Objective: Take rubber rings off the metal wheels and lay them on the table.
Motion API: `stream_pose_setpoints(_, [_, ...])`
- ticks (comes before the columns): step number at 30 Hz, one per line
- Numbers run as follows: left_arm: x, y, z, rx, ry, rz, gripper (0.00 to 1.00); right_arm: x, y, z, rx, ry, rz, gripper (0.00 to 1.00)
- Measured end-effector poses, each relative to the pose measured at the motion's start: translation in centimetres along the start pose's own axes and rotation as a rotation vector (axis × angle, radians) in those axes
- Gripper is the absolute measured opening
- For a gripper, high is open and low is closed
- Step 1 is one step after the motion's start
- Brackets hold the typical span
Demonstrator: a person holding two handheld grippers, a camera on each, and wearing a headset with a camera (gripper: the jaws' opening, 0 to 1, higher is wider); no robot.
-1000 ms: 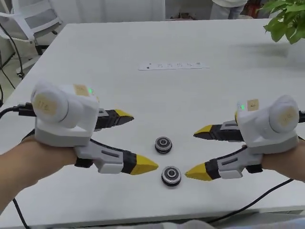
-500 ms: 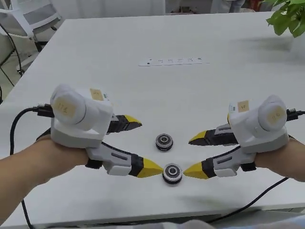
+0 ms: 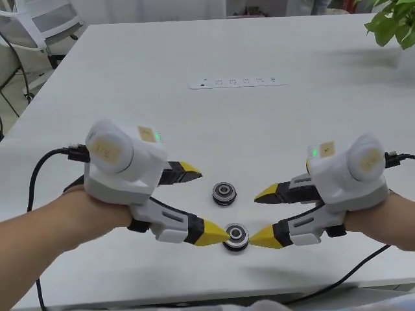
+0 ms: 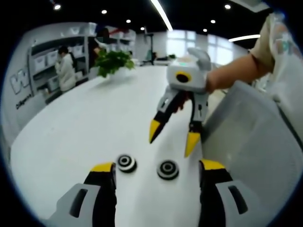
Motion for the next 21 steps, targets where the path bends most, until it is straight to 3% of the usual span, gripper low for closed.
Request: stream_pose_setpoints(21, [-1.2, 2.3, -0.8, -0.071, 0.006, 0.052, 0.58, -0.9, 1.4, 0.2, 0.041, 0.010, 0.036, 0.37])
Point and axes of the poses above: the centre of the closed fingertips' face, and the gripper's own axes: y roughly forward along the fingers, z roughly to its left, x roughly out of its top, the point moved 9 cm from there along -y, roughly backward along the fingers, and after that the axes turned 13 degrees about y, right-handed, at the moved point
